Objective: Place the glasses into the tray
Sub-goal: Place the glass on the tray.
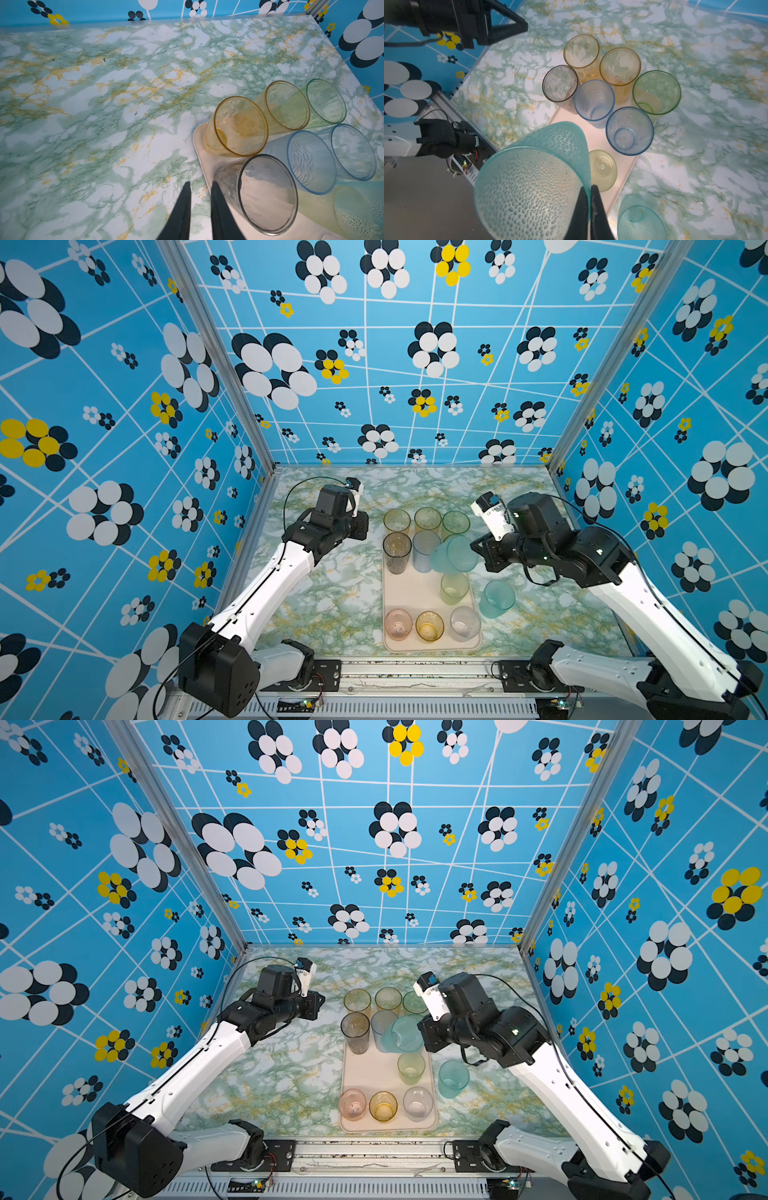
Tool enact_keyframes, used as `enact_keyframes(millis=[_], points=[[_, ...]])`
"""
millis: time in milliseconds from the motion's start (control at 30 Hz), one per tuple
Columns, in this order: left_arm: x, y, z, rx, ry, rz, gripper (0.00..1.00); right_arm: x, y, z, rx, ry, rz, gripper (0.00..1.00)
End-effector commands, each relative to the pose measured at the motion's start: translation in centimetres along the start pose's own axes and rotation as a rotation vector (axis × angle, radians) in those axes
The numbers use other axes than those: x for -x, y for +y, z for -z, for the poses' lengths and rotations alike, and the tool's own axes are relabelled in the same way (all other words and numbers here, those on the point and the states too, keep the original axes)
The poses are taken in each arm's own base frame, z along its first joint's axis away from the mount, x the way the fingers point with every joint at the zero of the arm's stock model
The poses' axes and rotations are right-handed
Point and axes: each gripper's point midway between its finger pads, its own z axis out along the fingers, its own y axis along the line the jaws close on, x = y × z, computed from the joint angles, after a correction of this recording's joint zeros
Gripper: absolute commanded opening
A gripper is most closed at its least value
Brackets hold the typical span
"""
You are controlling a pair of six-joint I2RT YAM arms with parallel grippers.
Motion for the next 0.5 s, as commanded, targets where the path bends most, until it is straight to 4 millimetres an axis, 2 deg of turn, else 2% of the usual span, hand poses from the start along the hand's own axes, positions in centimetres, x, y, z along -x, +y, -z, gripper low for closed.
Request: enact_keyframes(millis=[0, 267, 467], points=[[0.2, 0.0, 0.1, -0.006, 0.011, 0.015, 0.20, -0.7, 1.2, -2.8, 0.019, 0.055, 0.029, 0.00], [-0.2, 0.1, -0.2, -0.004, 0.027, 0.017, 0.20, -2.9, 2.1, -7.3, 0.014, 0.177, 0.060, 0.00], [-0.6, 0.2, -0.5, -0.002, 0.041, 0.018, 0.20, -3.2, 3.1, -9.8, 0.022, 0.209, 0.083, 0.00]])
